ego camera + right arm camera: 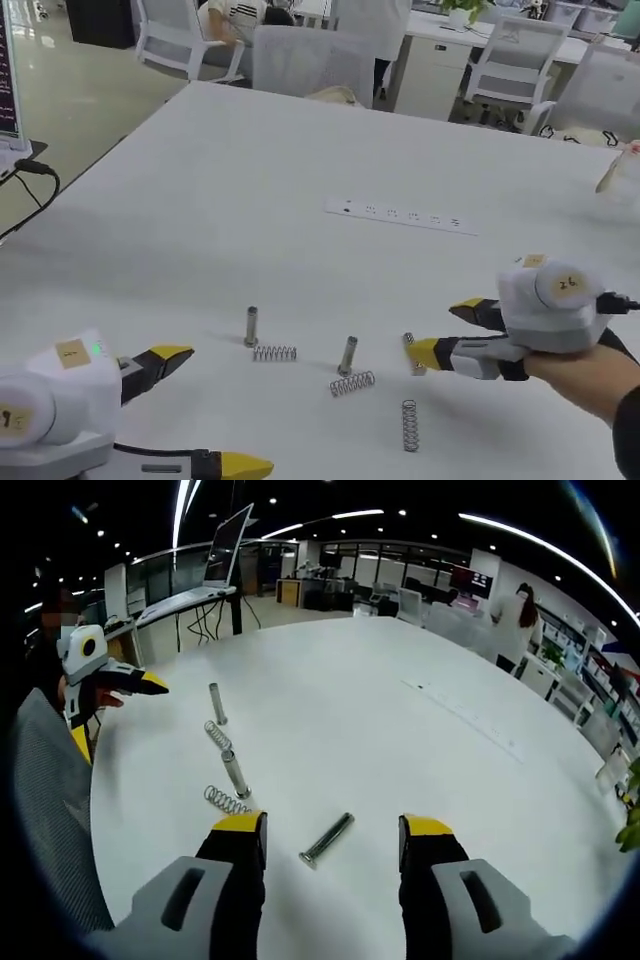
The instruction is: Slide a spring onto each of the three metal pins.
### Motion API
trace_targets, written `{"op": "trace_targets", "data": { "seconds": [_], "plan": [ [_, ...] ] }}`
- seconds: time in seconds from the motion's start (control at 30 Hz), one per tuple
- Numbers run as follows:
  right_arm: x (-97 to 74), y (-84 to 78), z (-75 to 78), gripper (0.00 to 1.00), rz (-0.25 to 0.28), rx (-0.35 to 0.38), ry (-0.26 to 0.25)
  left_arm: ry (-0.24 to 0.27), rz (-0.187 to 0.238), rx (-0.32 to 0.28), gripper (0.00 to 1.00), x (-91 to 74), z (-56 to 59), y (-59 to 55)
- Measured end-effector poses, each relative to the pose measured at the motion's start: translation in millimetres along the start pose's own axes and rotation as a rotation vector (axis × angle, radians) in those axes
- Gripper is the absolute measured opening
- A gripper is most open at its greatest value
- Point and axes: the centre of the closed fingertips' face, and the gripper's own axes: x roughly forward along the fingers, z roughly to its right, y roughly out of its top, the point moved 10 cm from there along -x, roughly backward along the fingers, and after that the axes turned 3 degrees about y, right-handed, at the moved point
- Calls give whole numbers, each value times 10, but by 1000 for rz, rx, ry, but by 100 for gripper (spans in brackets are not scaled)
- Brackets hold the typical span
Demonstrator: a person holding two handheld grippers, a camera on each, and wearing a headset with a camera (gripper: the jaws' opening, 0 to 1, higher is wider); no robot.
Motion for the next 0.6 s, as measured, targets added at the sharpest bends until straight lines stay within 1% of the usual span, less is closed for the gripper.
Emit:
{"op": "trace_targets", "data": {
  "seconds": [0.07, 0.13, 0.23, 0.27, 0.3, 0.37, 0.43, 0.47, 0.53, 0.6],
  "plan": [
    [39, 0, 10, 49, -21, 5, 0, 2, 2, -4, 91, -5, 0, -4],
    [65, -2, 18, 48, -41, 1, -10, 5, 1, -4, 91, -7, -2, -9],
    [100, 6, 35, 45, -58, 4, -13, 6, 3, -6, 90, -13, 2, -9],
    [112, 11, 44, 45, -62, -3, -22, 8, 4, -7, 90, -15, -3, -11],
    [127, 15, 57, 45, -73, -1, -33, 9, 4, -8, 90, -15, -4, -13],
    [155, 24, 62, 43, -82, 19, -30, 11, 6, -10, 90, -18, -5, -15],
    [183, 29, 75, 40, -88, 22, -34, 12, 6, -10, 89, -19, -6, -18],
    [199, 29, 77, 39, -103, 28, -38, 12, 5, -10, 89, -20, -5, -20],
    [216, 37, 76, 35, -104, 33, -36, 12, 6, -12, 89, -21, -4, -20],
    [243, 40, 80, 34, -120, 38, -41, 14, 6, -12, 89, -23, -6, -20]
  ]
}}
